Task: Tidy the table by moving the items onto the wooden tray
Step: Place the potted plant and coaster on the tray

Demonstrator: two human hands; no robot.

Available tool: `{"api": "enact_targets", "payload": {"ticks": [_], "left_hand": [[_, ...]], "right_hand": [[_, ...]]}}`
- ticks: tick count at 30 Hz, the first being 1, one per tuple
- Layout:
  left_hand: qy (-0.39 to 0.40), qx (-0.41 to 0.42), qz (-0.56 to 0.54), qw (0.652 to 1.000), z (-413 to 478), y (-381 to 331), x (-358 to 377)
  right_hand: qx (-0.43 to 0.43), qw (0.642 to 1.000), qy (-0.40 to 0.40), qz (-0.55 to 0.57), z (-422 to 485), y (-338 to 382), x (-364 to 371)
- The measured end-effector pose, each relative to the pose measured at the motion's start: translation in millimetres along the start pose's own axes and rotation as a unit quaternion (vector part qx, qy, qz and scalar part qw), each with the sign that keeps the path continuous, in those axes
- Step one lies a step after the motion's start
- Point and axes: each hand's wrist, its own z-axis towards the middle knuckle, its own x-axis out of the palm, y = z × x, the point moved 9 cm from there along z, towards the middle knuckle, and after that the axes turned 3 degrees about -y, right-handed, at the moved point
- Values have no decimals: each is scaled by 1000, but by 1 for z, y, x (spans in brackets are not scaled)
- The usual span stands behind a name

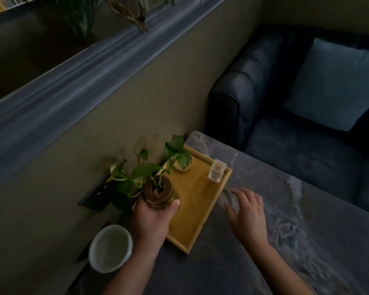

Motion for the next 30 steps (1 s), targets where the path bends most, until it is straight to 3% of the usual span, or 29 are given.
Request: {"api": "enact_targets", "payload": {"ticks": [3, 7, 16, 30], "left_hand": [[-2, 19, 12, 1000, 9, -13, 18], [0, 24, 23, 999, 28, -30, 53], [-8, 2, 54, 999, 83, -42, 112], [-20, -60, 41, 997, 100, -7, 127]], "right_hand": [[24, 989, 71, -125, -27, -40, 25], [20, 979, 107, -171, -44, -59, 46], [28, 977, 105, -183, -43, -62, 51], [19, 980, 101, -169, -42, -63, 52]]}}
